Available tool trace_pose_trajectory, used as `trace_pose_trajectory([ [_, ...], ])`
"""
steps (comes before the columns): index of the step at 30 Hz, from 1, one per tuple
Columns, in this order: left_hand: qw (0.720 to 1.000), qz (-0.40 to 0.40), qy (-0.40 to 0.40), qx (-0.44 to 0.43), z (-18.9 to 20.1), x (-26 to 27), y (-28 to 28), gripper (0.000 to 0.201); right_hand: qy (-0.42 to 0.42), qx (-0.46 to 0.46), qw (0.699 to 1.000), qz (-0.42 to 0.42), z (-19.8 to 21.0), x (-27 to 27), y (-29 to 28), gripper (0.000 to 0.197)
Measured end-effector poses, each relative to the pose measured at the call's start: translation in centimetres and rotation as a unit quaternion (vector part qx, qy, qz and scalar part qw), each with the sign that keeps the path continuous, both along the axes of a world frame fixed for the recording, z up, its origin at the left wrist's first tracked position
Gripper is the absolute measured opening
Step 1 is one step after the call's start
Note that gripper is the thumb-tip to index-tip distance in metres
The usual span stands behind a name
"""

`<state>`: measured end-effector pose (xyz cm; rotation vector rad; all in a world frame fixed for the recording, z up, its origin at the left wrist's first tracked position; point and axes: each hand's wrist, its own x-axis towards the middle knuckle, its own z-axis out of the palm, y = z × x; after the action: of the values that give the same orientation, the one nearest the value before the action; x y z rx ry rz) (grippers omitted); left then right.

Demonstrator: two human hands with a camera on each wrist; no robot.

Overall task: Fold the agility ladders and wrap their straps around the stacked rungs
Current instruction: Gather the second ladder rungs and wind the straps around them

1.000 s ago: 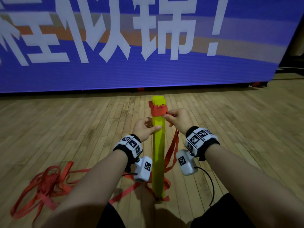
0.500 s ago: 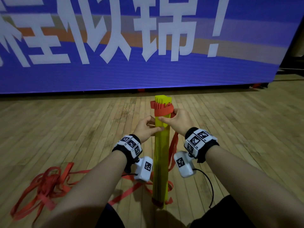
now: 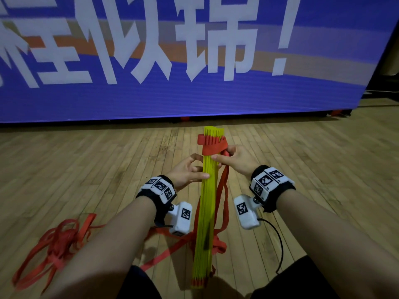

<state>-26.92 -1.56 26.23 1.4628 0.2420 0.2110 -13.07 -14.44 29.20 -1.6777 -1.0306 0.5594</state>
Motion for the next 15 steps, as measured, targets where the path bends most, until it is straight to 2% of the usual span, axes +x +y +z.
trace_pose_trajectory([
  [4,1.000,-0.007,0.011,-0.007,0.1,0.0,-0.3,0.047,0.006,0.001,1.000,0.025,0.2,0.1,0.1,0.020],
  [8,0.999,-0.011,0.024,0.018,0.2,0.0,-0.9,0.034,0.013,-0.003,0.999,0.048,0.2,0.3,0.1,0.015],
  [15,0.999,0.039,0.024,0.025,0.2,0.0,-1.2,0.032,0.020,0.012,0.998,0.062,0.1,0.4,-0.1,0.008],
])
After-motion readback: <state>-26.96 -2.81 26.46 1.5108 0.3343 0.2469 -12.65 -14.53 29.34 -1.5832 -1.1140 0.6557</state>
